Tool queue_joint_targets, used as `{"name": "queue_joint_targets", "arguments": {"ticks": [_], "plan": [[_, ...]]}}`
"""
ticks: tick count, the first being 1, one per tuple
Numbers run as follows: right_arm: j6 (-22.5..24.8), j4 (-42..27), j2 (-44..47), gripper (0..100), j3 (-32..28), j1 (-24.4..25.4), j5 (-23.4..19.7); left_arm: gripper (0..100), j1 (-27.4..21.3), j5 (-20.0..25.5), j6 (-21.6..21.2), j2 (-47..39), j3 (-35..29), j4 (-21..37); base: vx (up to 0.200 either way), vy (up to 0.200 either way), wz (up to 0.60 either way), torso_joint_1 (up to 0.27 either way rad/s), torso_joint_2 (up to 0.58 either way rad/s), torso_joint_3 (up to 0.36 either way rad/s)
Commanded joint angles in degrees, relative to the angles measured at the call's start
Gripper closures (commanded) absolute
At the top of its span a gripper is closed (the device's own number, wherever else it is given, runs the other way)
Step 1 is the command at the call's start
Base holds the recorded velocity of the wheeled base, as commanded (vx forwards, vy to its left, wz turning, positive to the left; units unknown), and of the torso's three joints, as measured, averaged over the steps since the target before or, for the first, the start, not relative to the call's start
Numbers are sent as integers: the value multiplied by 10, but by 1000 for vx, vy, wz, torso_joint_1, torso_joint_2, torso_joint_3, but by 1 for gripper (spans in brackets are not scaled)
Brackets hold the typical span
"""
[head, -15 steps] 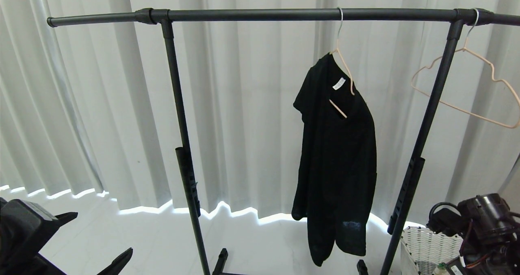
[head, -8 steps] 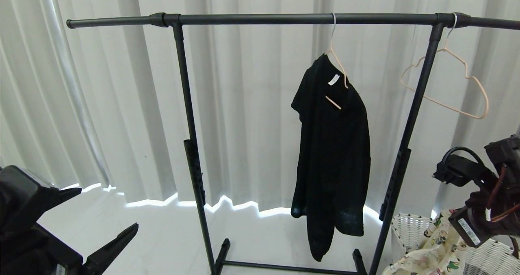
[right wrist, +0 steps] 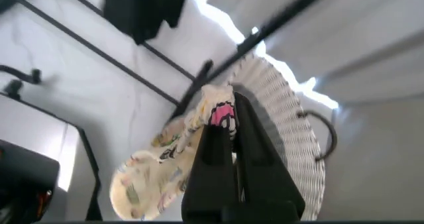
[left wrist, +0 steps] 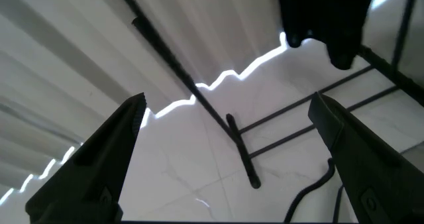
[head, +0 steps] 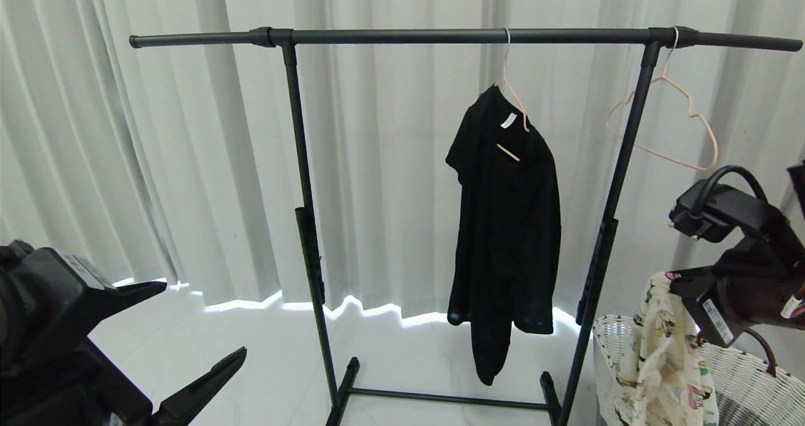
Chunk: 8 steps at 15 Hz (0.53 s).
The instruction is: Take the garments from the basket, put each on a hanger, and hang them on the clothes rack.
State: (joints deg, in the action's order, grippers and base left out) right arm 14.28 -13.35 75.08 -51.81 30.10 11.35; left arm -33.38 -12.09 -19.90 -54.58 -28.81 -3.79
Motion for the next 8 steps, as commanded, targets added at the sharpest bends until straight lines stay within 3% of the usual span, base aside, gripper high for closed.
{"name": "queue_joint_targets", "arguments": {"ticks": [1,4,6,8], "plan": [[0,13,22,100,-36,49,0,0,-25,0,0,3,5,0,0,0,0,0,0,0],[-1,39,62,100,-85,106,0,0,-48,2,11,4,12,0,0,0,0,0,0,0],[-4,74,91,100,-99,118,0,0,-62,25,45,3,20,0,0,0,0,0,0,0],[-4,113,117,100,-116,138,1,0,-78,81,73,6,13,-6,0,0,0,0,0,0]]}}
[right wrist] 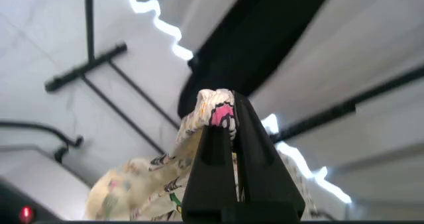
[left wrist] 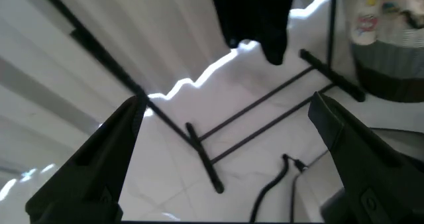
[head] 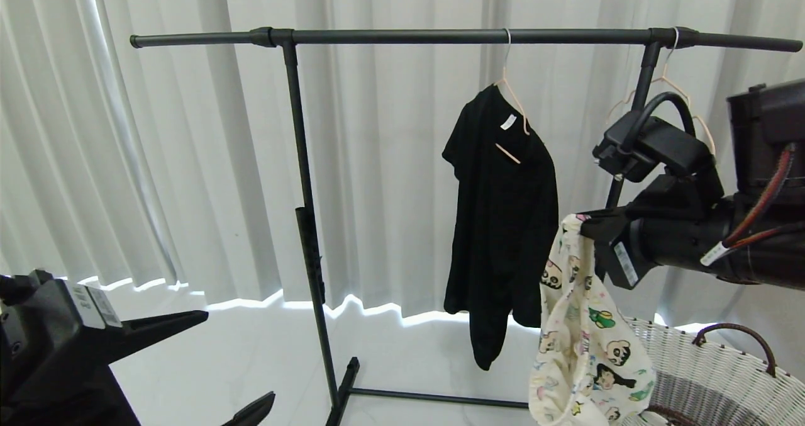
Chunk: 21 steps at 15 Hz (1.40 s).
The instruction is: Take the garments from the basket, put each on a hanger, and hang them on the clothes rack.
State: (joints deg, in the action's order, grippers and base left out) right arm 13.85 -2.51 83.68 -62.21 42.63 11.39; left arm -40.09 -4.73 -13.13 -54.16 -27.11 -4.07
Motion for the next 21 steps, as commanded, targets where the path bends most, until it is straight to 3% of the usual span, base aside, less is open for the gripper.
{"name": "queue_joint_targets", "arguments": {"ticks": [1,5,7,10,13,15,17,21], "plan": [[-1,15,41,100,-24,20,0,0,-20,42,28,-2,-11,-18,0,0,0,0,0,0],[-22,43,92,100,-89,54,0,0,-31,75,79,-38,-35,-44,0,0,0,0,0,0],[-22,42,112,100,-126,75,1,0,-49,111,105,-51,-46,-45,0,0,0,0,0,0],[-22,40,141,100,-165,107,1,0,-53,151,108,-67,-52,-45,0,0,0,0,0,0],[-22,38,166,100,-203,120,1,0,-61,155,108,-89,-57,-45,0,0,0,0,0,0],[-22,36,182,100,-232,129,1,0,-53,133,113,-167,-102,-74,0,0,0,0,0,0],[-22,22,185,100,-246,134,2,0,-53,72,116,-239,-134,-115,0,0,0,0,0,0],[-22,5,183,100,-268,141,3,0,-83,34,214,-322,-182,-162,0,0,0,0,0,0]]}}
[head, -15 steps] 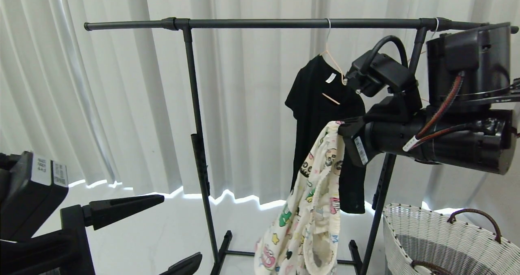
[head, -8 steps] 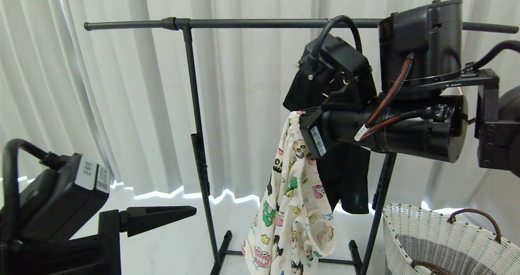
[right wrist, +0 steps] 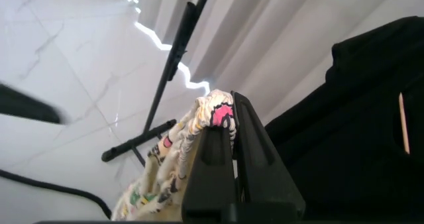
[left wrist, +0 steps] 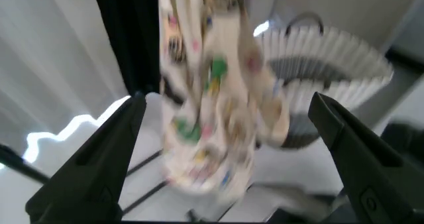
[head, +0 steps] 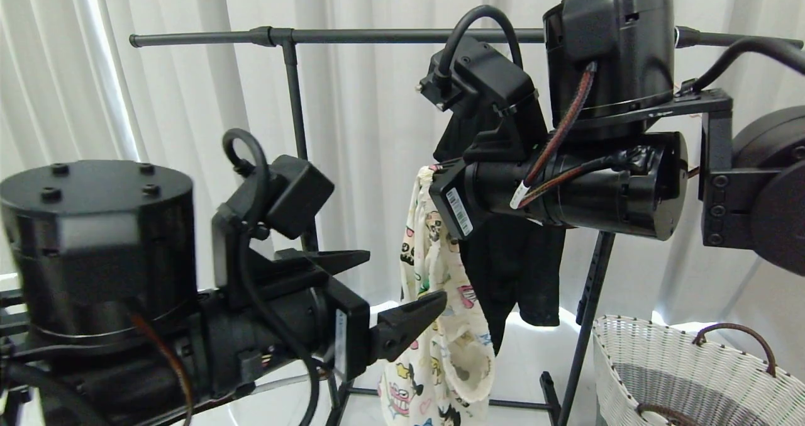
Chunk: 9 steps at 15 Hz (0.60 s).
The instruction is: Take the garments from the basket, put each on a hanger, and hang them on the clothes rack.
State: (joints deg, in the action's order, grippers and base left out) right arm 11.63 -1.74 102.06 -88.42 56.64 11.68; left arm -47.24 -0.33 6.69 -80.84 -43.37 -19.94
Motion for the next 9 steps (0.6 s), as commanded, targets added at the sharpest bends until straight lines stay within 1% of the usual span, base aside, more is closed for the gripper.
{"name": "queue_joint_targets", "arguments": {"ticks": [1,4,5,7,9], "plan": [[0,-4,-2,100,-11,2,1,0,-13,-39,20,-66,-18,-4,0,0,0,0,0,0],[1,-10,-4,100,-29,12,1,0,-13,-118,27,-84,-3,-4,0,0,0,0,0,0],[1,-16,-4,100,-34,14,1,0,-13,-127,27,-83,7,-4,0,0,0,0,0,0],[1,-24,-4,100,-47,19,1,0,-13,-130,27,-78,32,-4,0,0,0,0,0,0],[1,-25,-5,100,-53,25,1,0,-1,-131,26,-77,51,-4,0,0,0,0,0,0]]}}
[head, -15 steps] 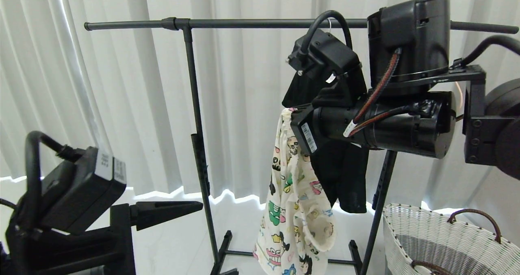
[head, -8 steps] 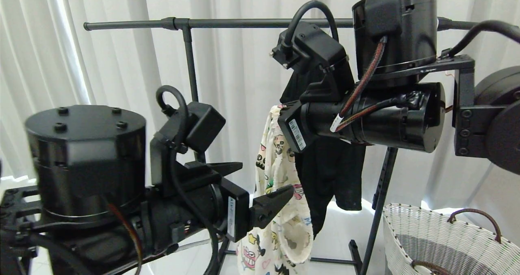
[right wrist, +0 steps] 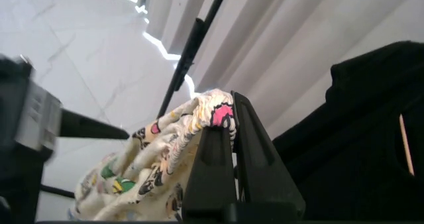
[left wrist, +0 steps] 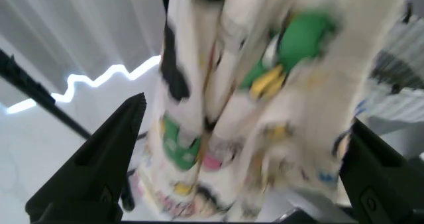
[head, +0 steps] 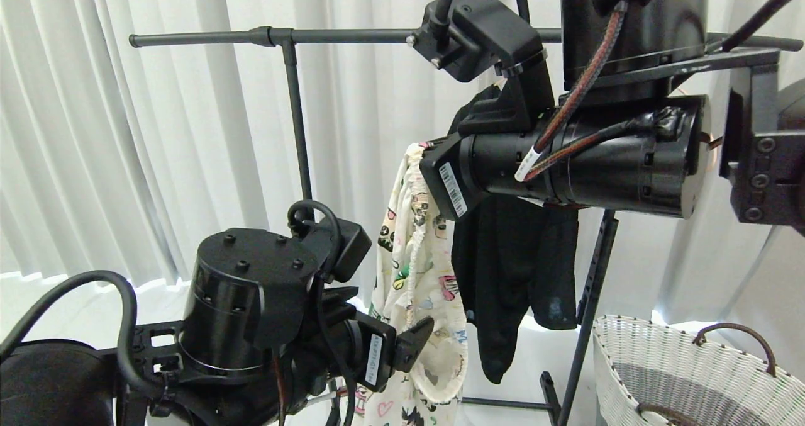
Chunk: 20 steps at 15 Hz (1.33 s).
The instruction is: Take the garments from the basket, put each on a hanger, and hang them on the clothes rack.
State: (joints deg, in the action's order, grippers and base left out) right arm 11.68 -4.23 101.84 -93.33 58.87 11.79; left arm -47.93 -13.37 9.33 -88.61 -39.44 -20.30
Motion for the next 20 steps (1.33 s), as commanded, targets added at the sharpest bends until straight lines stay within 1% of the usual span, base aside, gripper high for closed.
{"name": "queue_joint_targets", "arguments": {"ticks": [1,3,5,8,11,15,16,18,19,20], "plan": [[1,-1,-10,100,-4,5,1,0,11,0,-2,3,21,0,0,0,0,0,0,0],[1,-23,-29,100,-2,5,17,0,11,0,-3,12,35,0,0,0,0,0,0,0],[0,-30,-40,100,3,-7,24,0,11,-1,-6,23,53,0,0,0,0,0,0,0],[1,-31,-50,100,3,-24,24,0,12,-2,-9,35,68,0,0,0,0,0,0,0],[0,-38,-61,100,5,-25,24,0,12,-10,-9,36,79,0,0,0,0,0,0,0],[0,-42,-88,100,46,-33,25,0,12,-10,-10,42,82,0,0,0,0,0,0,0],[0,-42,-96,100,59,-36,26,100,12,-10,-10,45,88,0,0,0,0,0,0,0],[-1,-42,-111,100,82,-42,26,100,12,-12,-10,51,96,0,0,0,0,0,0,0],[-1,-42,-123,100,97,-53,26,100,12,-13,-17,57,99,0,0,0,0,0,0,0],[-1,-42,-134,100,110,-65,26,100,13,-22,-37,63,105,0,0,0,0,0,0,0]]}}
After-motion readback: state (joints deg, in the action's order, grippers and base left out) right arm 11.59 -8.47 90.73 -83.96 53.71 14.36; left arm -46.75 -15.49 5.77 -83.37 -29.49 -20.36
